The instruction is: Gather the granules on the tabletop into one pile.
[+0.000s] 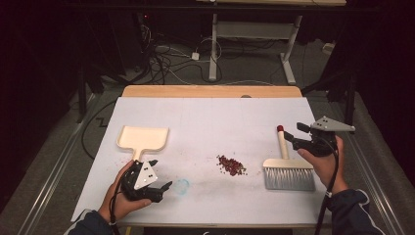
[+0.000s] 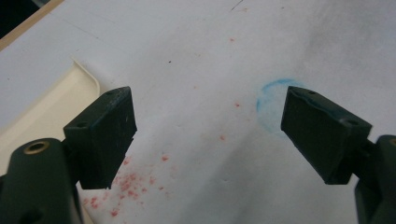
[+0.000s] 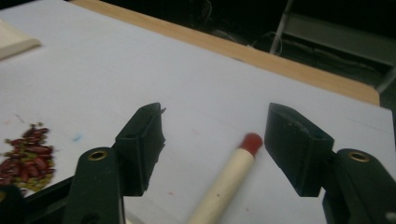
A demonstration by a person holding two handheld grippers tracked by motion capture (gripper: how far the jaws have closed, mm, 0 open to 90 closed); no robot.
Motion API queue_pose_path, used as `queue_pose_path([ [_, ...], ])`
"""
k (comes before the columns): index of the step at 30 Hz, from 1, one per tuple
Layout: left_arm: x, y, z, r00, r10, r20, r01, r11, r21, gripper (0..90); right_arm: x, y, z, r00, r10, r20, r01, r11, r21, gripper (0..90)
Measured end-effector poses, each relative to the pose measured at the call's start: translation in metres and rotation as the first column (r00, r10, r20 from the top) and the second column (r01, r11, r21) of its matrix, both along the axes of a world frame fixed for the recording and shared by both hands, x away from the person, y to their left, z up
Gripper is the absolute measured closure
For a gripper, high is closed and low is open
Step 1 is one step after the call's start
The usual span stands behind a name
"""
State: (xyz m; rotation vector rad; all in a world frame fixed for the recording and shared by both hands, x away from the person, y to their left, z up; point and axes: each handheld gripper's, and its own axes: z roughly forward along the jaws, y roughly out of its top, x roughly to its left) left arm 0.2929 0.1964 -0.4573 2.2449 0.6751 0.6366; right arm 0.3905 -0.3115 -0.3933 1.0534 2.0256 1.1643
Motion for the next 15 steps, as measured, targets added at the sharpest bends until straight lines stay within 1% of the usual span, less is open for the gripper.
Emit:
queue_pose_path([
  [1,0.000,0.000,0.000,1.0000,0.002,0.002,-0.002,1.0000,0.002,17.2,-0.005,0.003,0.002,0.9999,0.000,0.016,0.000,1.0000,-0.005,35.2],
  [2,0.001,0.000,0.001,1.0000,0.002,0.003,-0.002,1.0000,-0.002,17.1,-0.009,0.005,0.004,0.9992,0.014,0.038,-0.013,0.9998,-0.016,35.1],
  [3,0.001,0.000,0.001,1.0000,0.003,0.005,-0.003,1.0000,-0.005,17.0,-0.016,0.008,0.005,0.9986,0.022,0.048,-0.022,0.9997,-0.008,34.4],
  [4,0.001,0.000,0.001,1.0000,0.005,-0.002,-0.005,1.0000,-0.008,17.0,-0.022,0.010,0.005,0.9974,0.033,0.063,-0.033,0.9995,-0.004,33.0],
  [5,0.002,0.000,0.001,1.0000,0.006,0.000,-0.006,0.9999,-0.008,16.8,-0.027,0.012,0.005,0.9963,0.042,0.075,-0.041,0.9991,-0.008,30.8],
  [6,0.003,0.000,0.002,1.0000,0.006,0.000,-0.006,0.9999,-0.013,16.7,-0.033,0.014,0.005,0.9957,0.034,0.087,-0.033,0.9994,-0.012,29.3],
  [8,0.005,0.000,0.002,0.9999,0.011,0.002,-0.011,0.9998,-0.016,16.5,-0.045,0.016,0.003,0.9935,0.037,0.107,-0.036,0.9993,-0.006,28.0],
  [10,0.006,0.000,0.002,0.9999,0.014,0.004,-0.014,0.9998,-0.015,16.4,-0.056,0.017,-0.002,0.9911,0.050,0.123,-0.050,0.9987,-0.005,25.5],
  [12,0.006,0.000,0.002,0.9998,0.019,0.007,-0.019,0.9996,-0.019,16.4,-0.068,0.019,-0.010,0.9891,0.035,0.143,-0.033,0.9994,-0.013,22.8],
  [13,0.006,0.000,0.002,0.9998,0.020,0.008,-0.020,0.9997,-0.017,16.4,-0.073,0.019,-0.015,0.9886,0.034,0.147,-0.032,0.9994,-0.010,22.3],
  [14,0.006,0.001,0.002,0.9997,0.020,0.010,-0.020,0.9997,-0.014,16.4,-0.079,0.020,-0.020,0.9896,0.036,0.140,-0.036,0.9993,-0.002,21.7],
  [15,0.005,0.001,0.002,0.9997,0.022,0.011,-0.022,0.9996,-0.017,16.4,-0.084,0.021,-0.026,0.9898,0.036,0.138,-0.036,0.9993,-0.005,20.4],
])
